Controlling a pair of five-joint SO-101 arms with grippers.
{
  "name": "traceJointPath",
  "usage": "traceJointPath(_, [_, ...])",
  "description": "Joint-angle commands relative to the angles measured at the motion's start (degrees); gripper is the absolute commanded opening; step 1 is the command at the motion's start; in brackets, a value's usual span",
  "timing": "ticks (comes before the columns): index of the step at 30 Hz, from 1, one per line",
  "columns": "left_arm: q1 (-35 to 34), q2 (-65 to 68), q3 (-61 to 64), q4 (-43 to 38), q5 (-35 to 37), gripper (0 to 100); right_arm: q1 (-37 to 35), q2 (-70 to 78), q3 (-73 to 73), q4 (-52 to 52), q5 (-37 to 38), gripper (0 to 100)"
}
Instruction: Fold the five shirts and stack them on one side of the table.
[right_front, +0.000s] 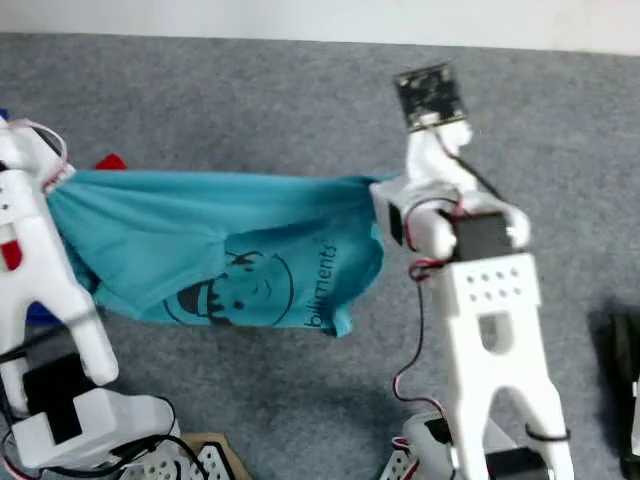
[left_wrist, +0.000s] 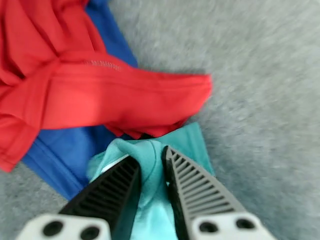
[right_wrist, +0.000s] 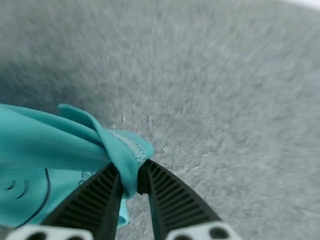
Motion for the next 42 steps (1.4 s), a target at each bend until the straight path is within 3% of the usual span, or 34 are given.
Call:
traceJointPath(1, [0.40, -0.31, 13.14, -12.13, 0.26, 14, 1.63, 2.77, 4.18, -7.87, 0.26, 0.7])
traceJointPath(7, [0.13, -0.40, 23.87, -21.19, 0.18, 26, 1.54, 11.21, 5.14, -11.74, 0.26, 0.7])
traceJointPath(11, [-0.04, -0.84, 24.84, -21.54, -0.35, 27, 1.45, 13.76, 5.05, -14.11, 0.26, 0.7])
traceJointPath(14, [0.04, -1.01, 24.66, -21.01, -5.36, 27, 0.75, 14.29, 5.05, -16.04, 0.26, 0.7])
traceJointPath(21, [0.04, -4.88, 16.31, -3.43, -7.82, 27, -0.75, 19.21, 5.05, -24.84, 0.26, 0.7])
traceJointPath(27, [-0.22, -15.16, 16.84, -0.18, -7.91, 27, -0.75, 25.71, 5.05, -31.78, 0.53, 0.7])
traceJointPath(30, [-0.57, -20.62, 22.46, 1.23, -8.09, 27, -0.75, 27.65, 5.05, -31.87, 0.62, 0.7])
traceJointPath(33, [1.19, -25.54, 33.27, 0.35, -13.36, 27, -0.48, 27.91, 5.05, -31.87, 0.44, 0.7])
traceJointPath(38, [1.54, -30.81, 52.09, -9.32, -19.43, 27, -0.48, 28.00, 5.05, -31.87, 0.35, 0.7])
traceJointPath(42, [1.98, -33.54, 58.95, -11.16, -20.92, 27, -0.48, 28.00, 5.05, -31.87, 0.26, 0.7])
